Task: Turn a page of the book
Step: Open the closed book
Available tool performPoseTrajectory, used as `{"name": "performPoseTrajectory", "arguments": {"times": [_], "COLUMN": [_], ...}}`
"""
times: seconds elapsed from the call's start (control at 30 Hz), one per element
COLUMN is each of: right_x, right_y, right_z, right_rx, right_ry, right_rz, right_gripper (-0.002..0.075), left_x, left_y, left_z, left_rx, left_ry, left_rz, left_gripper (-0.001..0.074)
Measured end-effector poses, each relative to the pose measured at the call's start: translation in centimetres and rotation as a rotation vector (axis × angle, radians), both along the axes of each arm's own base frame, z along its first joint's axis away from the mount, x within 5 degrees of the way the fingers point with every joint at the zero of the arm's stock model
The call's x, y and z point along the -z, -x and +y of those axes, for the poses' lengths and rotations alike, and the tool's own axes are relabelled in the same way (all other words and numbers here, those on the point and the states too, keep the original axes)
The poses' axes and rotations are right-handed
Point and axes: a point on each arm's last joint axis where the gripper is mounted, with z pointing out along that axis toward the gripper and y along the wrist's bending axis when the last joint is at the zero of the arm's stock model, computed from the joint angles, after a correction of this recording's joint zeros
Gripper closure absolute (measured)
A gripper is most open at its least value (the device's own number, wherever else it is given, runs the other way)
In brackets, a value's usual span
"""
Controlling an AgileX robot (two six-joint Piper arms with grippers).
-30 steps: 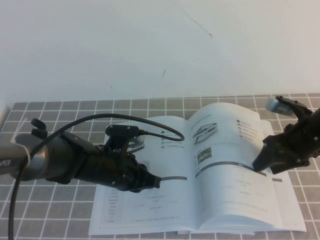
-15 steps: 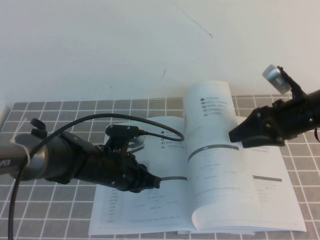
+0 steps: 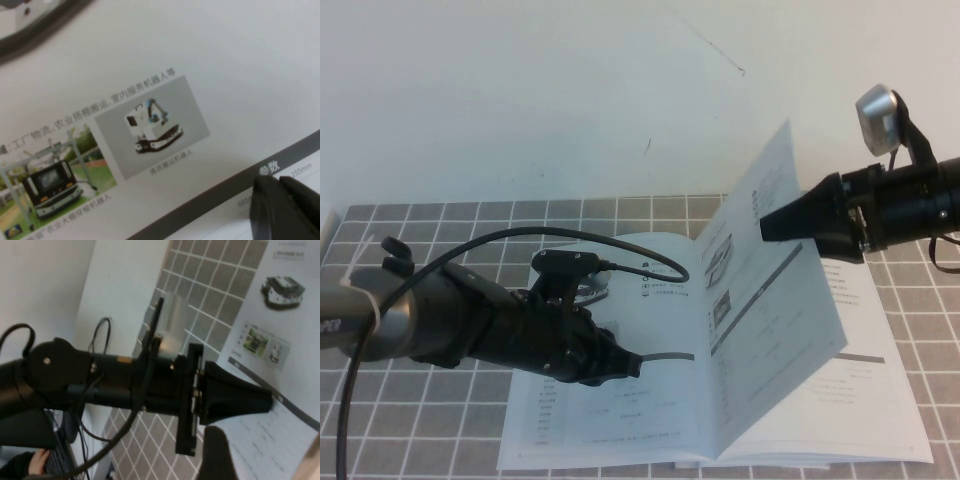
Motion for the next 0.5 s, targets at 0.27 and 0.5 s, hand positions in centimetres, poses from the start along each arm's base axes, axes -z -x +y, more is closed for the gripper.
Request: {"name": "performPoseTrajectory", "arguments": {"times": [0.27,0.5], "right_x": [-1.0,-1.2], "right_y": [-0.2,0.4], "right_z": [1.3,3.4], "right_rx": [0.025,-0.039], "right_ry": [-0.11,-0.122], "right_rz": [-0.04,-0.086], "right_gripper": [0.0287,0.0287], "left_x": [0.0,0.0], "left_y": [0.0,0.0], "left_z": [0.0,0.0], "left_rx": [0.0,0.0], "left_ry": [0.0,0.0], "left_rz": [0.0,0.0], "left_gripper": [0.0738,0.0738]}}
